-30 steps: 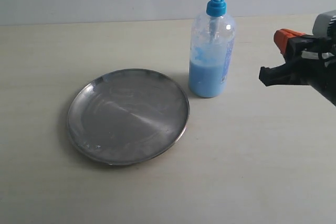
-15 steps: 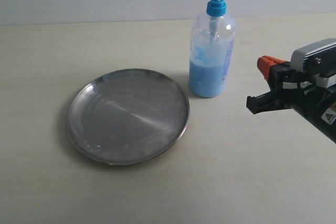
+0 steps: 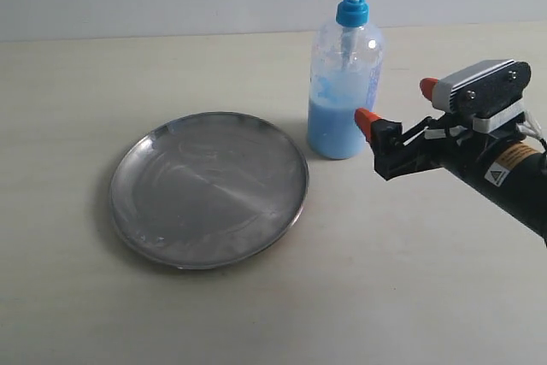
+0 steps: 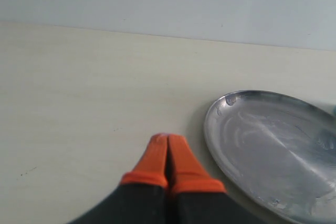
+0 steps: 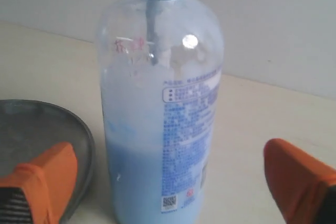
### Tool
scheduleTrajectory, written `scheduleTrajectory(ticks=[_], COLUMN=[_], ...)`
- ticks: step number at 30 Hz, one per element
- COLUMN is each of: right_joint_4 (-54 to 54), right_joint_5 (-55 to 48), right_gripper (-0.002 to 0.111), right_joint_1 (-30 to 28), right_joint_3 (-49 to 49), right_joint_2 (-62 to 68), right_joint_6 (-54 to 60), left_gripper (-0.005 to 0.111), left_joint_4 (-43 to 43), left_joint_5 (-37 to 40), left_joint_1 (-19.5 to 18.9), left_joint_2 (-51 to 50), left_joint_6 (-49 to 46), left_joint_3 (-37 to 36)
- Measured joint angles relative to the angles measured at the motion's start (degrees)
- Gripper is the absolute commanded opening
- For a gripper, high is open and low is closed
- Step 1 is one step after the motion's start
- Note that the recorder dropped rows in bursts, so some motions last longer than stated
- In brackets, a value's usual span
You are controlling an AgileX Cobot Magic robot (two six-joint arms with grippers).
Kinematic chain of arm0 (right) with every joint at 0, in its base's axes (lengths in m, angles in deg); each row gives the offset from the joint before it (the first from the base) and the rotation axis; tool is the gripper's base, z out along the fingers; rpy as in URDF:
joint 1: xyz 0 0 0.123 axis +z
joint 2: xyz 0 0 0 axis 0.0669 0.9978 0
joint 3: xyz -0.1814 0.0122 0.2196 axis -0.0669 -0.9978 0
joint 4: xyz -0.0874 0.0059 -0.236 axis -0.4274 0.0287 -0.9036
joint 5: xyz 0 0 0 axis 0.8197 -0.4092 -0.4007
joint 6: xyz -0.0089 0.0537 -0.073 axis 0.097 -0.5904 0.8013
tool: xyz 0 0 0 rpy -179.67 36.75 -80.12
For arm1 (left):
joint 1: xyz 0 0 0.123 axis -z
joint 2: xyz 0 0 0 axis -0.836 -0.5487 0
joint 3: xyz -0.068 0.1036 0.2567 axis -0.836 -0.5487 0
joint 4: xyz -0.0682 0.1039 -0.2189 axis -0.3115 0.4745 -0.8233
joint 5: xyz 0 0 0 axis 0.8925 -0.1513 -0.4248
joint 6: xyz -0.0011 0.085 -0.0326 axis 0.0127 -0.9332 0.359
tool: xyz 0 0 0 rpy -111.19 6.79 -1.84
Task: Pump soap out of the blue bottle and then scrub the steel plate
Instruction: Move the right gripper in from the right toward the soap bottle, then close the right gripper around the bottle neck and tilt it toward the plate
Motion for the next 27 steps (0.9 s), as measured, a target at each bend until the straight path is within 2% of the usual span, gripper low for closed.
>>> scheduleTrajectory(ticks=[10,27], right_joint_4=[-6.35,-6.35], right_joint_5=[-0.68,-10.79], right_gripper=[0.105,0.105], right_joint_1=[0.00,0.00], right_joint_3=[5.26,13.73], right_joint_2=[0.08,0.34], right_joint_6=[-7.96,-8.46], left_gripper=[0.000,0.000], left_joint_4=[0.00,0.00], left_joint_5=[0.00,0.00], left_joint_1=[0.00,0.00], left_joint_2=[0.00,0.00], left_joint_6=[0.00,0.00], left_joint_3=[0.00,0.00])
